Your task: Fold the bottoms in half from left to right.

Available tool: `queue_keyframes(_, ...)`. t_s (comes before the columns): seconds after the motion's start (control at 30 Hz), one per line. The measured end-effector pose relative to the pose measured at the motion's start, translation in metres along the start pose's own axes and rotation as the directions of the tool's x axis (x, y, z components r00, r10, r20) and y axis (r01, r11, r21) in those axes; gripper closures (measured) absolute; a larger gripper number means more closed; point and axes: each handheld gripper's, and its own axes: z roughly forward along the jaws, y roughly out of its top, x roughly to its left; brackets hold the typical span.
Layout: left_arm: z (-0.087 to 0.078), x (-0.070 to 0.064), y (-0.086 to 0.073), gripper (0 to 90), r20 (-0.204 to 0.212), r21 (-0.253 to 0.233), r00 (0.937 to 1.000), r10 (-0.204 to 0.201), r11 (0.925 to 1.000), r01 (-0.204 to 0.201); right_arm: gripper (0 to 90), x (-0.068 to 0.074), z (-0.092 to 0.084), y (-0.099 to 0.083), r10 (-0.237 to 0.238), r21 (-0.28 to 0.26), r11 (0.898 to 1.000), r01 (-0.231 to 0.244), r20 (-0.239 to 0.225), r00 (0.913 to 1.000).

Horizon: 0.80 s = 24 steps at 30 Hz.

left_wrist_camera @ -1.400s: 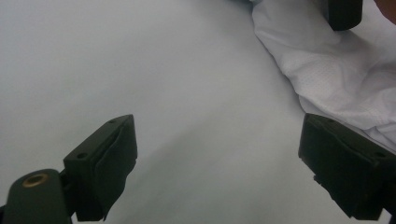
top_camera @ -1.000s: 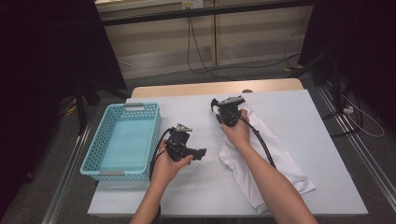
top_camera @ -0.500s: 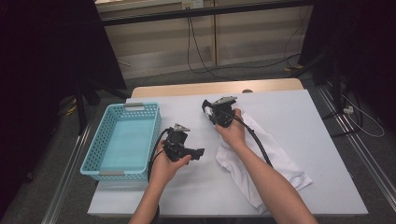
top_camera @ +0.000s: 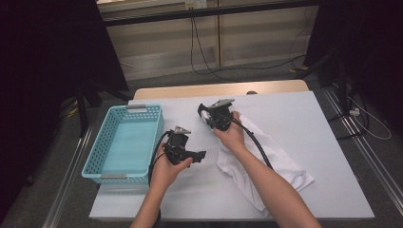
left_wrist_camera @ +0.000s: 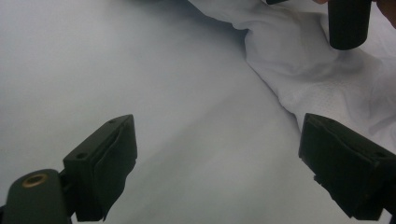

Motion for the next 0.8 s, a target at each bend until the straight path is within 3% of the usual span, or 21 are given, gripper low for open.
queue_keyframes(0.3,-0.001,0.001,-0.001,11.9,-0.006,-0.003,1.0000,-0.005,1.0000,0.005,87.3,0.004,0.000,0.001,0.003,-0.005,1.000,-0.003,-0.023,0.9997)
queue_keyframes(0.8,-0.008,0.006,-0.004,11.9,-0.022,-0.006,0.9996,-0.019,0.9998,0.019,87.1,0.026,0.001,0.004,-0.032,-0.004,1.000,0.031,-0.080,0.9963)
